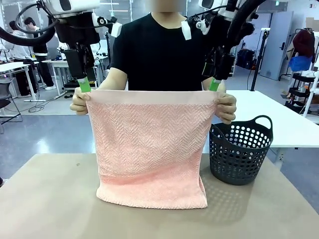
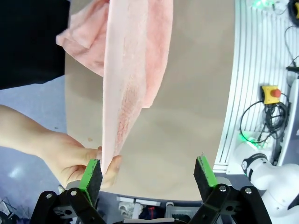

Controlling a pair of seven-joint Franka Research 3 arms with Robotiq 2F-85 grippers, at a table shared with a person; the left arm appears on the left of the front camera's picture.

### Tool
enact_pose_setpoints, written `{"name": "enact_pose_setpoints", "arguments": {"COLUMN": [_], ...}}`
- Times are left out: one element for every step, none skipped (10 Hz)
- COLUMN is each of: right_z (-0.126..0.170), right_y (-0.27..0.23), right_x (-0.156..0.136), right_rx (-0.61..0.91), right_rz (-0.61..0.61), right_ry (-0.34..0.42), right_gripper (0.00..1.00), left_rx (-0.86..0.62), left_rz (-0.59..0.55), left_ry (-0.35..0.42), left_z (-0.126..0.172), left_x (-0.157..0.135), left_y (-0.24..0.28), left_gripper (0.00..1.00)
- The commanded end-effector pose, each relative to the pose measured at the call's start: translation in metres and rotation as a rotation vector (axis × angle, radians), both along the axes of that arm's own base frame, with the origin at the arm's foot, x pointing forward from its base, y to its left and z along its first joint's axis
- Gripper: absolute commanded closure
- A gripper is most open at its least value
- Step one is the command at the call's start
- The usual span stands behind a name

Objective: Fold the towel.
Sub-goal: Grab the top end of the 100 cm Hotel Towel extended by the human.

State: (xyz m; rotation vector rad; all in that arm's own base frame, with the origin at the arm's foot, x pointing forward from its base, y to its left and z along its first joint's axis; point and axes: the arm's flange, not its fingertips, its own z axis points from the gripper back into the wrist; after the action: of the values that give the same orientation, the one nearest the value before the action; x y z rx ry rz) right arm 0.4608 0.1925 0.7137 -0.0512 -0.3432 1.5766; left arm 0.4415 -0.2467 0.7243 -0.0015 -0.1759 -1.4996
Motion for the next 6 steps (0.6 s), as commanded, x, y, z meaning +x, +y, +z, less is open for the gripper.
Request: {"name": "enact_pose_setpoints", "arguments": {"right_z": [-0.003, -0.006, -0.010, -0.015, -0.017, -0.022], "right_y": [0.006, 0.007, 0.009, 0.010, 0.011, 0.013], "right_x": [0.008, 0.012, 0.015, 0.020, 0.022, 0.027], "right_rx": [-0.006, -0.008, -0.025, -0.017, -0.013, -0.015], "right_rz": [-0.045, -0.049, -0.053, -0.049, -0.043, -0.039], "right_ry": [-0.008, -0.001, -0.002, -0.010, 0.004, 0.010], "right_gripper": [0.00, 0.00, 0.00, 0.00, 0.00, 0.00], "left_rx": [-0.001, 0.000, -0.004, -0.002, -0.002, -0.004], "left_rz": [0.001, 0.009, 0.011, 0.014, 0.013, 0.011], "left_ry": [-0.024, -0.022, -0.029, -0.040, -0.054, -0.056], "left_z": [-0.022, -0.027, -0.030, -0.034, -0.038, -0.040], "left_x": [0.008, 0.012, 0.014, 0.017, 0.022, 0.025], "left_y": [0.005, 0.005, 0.005, 0.005, 0.006, 0.006], "left_gripper": [0.00, 0.00, 0.00, 0.00, 0.00, 0.00]}}
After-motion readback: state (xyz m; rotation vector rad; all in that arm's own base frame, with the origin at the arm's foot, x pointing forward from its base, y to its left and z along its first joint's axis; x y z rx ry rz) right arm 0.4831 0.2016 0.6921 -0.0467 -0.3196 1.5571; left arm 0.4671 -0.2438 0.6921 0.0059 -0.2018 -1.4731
